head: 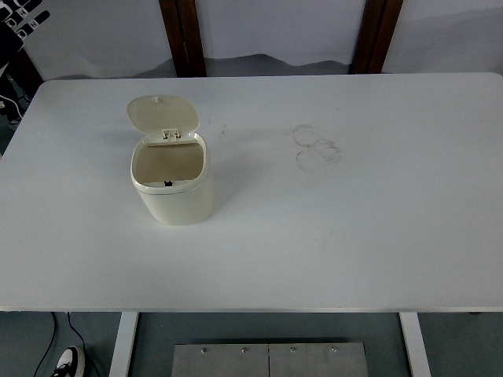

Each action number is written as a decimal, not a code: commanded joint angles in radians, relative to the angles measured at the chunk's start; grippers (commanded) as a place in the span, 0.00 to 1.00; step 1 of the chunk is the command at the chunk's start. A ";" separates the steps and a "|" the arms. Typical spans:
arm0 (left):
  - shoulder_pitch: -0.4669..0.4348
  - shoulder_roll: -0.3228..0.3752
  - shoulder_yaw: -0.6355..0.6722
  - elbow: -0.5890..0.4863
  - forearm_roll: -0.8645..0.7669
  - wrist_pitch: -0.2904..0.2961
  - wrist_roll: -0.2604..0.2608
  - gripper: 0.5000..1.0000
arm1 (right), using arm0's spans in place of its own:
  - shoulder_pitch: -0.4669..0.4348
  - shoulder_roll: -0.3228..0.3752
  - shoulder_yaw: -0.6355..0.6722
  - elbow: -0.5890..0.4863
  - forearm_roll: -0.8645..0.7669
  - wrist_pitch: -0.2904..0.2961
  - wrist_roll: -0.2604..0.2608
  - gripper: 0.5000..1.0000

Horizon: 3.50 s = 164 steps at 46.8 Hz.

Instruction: Close trash bin

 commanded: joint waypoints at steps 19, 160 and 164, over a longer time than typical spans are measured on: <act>0.001 -0.005 0.000 0.000 0.000 0.000 0.000 1.00 | 0.000 0.000 0.000 0.000 0.000 0.000 0.000 0.99; -0.175 0.092 0.210 -0.353 0.018 0.203 0.346 1.00 | 0.000 0.000 0.000 0.000 0.000 0.000 0.000 0.99; -0.247 0.084 0.359 -0.354 0.017 0.203 0.348 1.00 | 0.000 0.000 0.000 0.000 0.000 0.000 0.000 0.99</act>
